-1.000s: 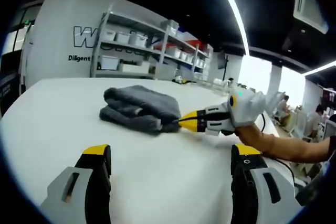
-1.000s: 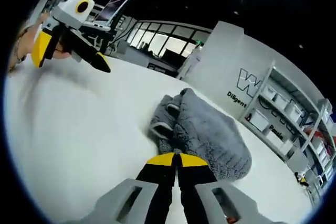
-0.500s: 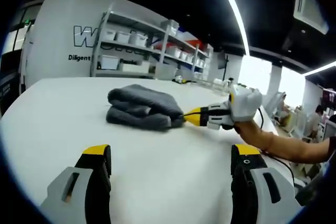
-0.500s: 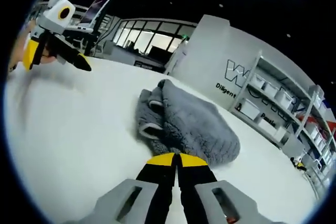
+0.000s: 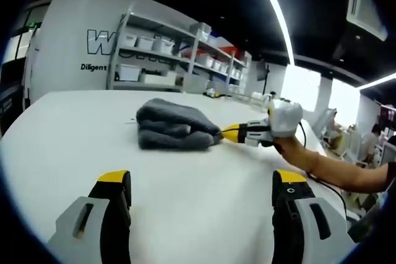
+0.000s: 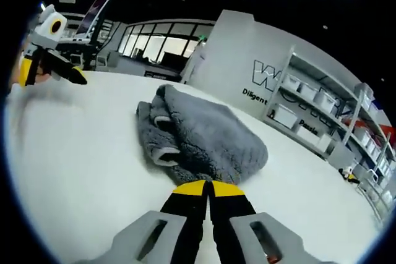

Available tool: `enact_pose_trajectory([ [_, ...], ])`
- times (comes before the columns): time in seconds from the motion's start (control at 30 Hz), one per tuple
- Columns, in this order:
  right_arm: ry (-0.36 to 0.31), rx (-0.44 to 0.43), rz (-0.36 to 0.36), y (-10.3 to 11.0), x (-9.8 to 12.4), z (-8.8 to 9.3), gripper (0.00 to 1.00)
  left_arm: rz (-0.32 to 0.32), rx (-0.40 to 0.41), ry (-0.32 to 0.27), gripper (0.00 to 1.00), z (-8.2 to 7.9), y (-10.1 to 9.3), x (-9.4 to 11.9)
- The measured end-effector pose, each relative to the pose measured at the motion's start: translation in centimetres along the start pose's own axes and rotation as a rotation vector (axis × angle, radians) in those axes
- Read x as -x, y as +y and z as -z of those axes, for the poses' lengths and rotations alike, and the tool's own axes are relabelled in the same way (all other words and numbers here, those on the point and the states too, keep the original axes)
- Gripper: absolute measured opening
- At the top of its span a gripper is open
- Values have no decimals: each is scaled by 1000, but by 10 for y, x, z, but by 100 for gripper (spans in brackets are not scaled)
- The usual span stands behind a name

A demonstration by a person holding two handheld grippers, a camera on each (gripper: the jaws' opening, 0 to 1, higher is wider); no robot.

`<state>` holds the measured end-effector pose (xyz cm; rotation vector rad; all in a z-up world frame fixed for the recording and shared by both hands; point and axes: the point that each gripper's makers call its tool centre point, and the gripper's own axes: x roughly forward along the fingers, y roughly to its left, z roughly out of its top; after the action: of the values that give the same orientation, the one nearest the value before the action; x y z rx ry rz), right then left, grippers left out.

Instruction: Open the folded towel by lifting each exposed corner and separating the folded layers until the towel lies flat within the target outline without major curled edges

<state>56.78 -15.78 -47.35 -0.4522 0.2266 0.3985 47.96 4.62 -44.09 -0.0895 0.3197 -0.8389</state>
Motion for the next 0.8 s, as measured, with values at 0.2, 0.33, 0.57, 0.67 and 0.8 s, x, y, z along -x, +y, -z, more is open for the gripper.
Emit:
enact_pose_trajectory([
  [0.2,12,-11,22,-11,1,8,0,0,-1,1,93,3,-5,1],
  [0.33,15,-4,28,-19,1,11,0,1,0,4,93,2,-2,1],
  [0.57,19,-12,34,-29,0,19,0,-1,2,7,93,0,3,-1],
  [0.67,7,-21,35,-33,1,18,0,-2,2,9,93,-1,6,-1],
  [0.8,14,20,46,-35,3,17,0,-1,3,9,92,0,4,-1],
])
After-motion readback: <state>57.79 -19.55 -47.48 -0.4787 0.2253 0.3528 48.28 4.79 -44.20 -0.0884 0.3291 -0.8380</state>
